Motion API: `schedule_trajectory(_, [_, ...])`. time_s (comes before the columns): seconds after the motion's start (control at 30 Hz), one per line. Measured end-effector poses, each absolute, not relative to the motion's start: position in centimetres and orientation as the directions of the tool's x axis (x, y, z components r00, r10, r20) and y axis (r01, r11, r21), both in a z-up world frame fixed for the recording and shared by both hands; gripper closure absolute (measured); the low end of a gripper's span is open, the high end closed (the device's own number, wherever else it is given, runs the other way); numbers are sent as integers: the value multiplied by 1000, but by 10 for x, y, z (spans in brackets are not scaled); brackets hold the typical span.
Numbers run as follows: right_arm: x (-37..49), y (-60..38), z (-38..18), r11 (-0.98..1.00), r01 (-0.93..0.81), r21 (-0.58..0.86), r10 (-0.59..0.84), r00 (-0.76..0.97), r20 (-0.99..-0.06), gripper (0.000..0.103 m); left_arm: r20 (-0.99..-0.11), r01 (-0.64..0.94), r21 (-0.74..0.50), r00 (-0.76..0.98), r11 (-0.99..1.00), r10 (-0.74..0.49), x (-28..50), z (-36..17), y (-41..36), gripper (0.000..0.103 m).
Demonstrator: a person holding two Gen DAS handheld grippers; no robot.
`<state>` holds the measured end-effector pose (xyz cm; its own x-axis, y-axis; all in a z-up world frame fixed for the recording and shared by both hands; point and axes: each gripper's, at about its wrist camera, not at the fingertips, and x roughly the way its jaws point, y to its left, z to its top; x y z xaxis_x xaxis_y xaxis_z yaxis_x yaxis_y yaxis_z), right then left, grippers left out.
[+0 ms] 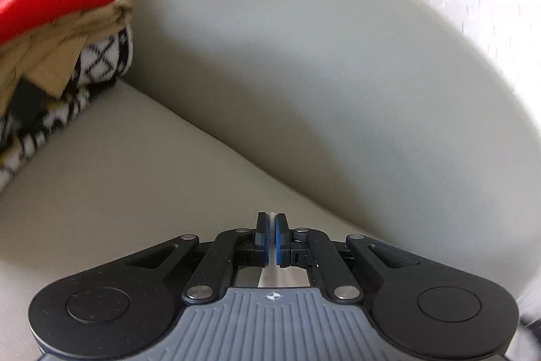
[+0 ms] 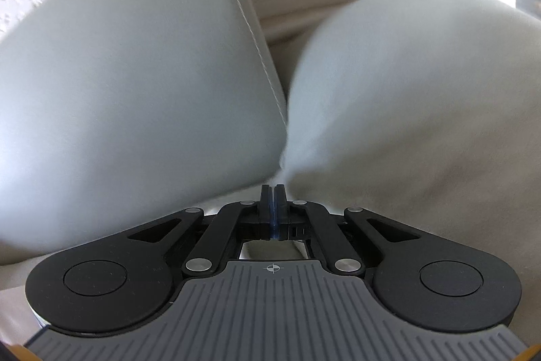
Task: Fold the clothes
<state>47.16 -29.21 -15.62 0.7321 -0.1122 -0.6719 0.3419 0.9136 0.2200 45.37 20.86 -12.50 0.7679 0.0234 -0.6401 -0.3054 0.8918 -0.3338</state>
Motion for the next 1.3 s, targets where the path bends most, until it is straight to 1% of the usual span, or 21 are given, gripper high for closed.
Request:
schedule_trajectory(0.03, [473,-294,-160,910,351,221,-113,721,-684,103,-664,-316,-294,746,902,46,457,-130,204,98])
schedule_trajectory(0.1, [472,-294,-159,916,347,200,-122,717,-686,103,-661,-321,-227,744,919,97,456,-133,198,86])
schedule_trajectory(0.17, [463,-296,-153,911,363,194,-148,728,-669,102,-662,-322,-153,735,934,145,453,-129,199,80])
schedule_trajectory(0.2, [458,-297,-150,907,372,196,-160,736,-658,101,-661,-321,-116,731,940,168,451,-127,199,68])
schedule_trajectory(0.23, [452,-300,-145,901,384,199,-174,744,-645,100,-657,-337,-78,725,938,206,447,-122,199,66])
schedule_trajectory(0.3, [438,-308,-132,883,424,202,-220,753,-620,98,-644,-373,-13,713,928,277,434,-110,200,67])
schedule_trajectory(0.33, [430,-312,-124,873,445,200,-246,756,-606,94,-644,-371,1,710,928,285,423,-102,199,67])
schedule_trajectory(0.47, [384,-324,-85,846,498,190,-318,757,-570,91,-660,-337,63,692,939,292,366,-58,186,67])
schedule_trajectory(0.57, [335,-318,-55,860,478,176,-308,763,-569,89,-713,-241,78,664,967,223,315,-16,162,64])
schedule_trajectory(0.7, [285,-307,-25,918,360,165,-201,782,-590,85,-761,-16,102,643,995,89,254,23,121,46])
schedule_trajectory(0.77, [259,-300,-21,937,293,190,-108,763,-638,73,-812,93,8,581,996,-47,230,28,106,44])
schedule_trajectory(0.83, [244,-292,-27,952,213,220,2,714,-700,62,-837,127,-62,534,990,-121,213,14,93,43])
schedule_trajectory(0.87, [245,-287,-38,955,166,245,69,680,-730,62,-845,138,-91,514,986,-150,206,6,86,43])
schedule_trajectory(0.9, [249,-281,-52,954,118,275,138,642,-754,63,-841,133,-61,528,989,-122,200,-7,77,43])
schedule_trajectory(0.97, [255,-267,-81,944,65,323,224,594,-773,66,-814,106,45,580,993,-24,191,-37,54,48])
schedule_trajectory(1.03, [256,-244,-105,939,40,343,260,570,-779,72,-778,79,153,625,985,71,192,-64,34,46])
schedule_trajectory(1.07, [261,-237,-115,937,25,348,272,572,-774,75,-754,54,207,645,977,124,191,-75,23,50])
schedule_trajectory(1.13, [274,-227,-130,940,-13,341,281,596,-752,76,-742,19,235,650,972,167,194,-93,11,50])
schedule_trajectory(1.23, [293,-216,-142,964,-54,262,241,598,-764,77,-796,3,213,580,977,172,196,-115,4,51])
schedule_trajectory(1.27, [302,-214,-146,973,-58,223,214,588,-780,89,-802,3,210,573,978,170,196,-119,5,50])
schedule_trajectory(1.3, [306,-215,-150,980,-52,190,184,582,-792,95,-798,2,214,578,977,173,195,-121,6,49])
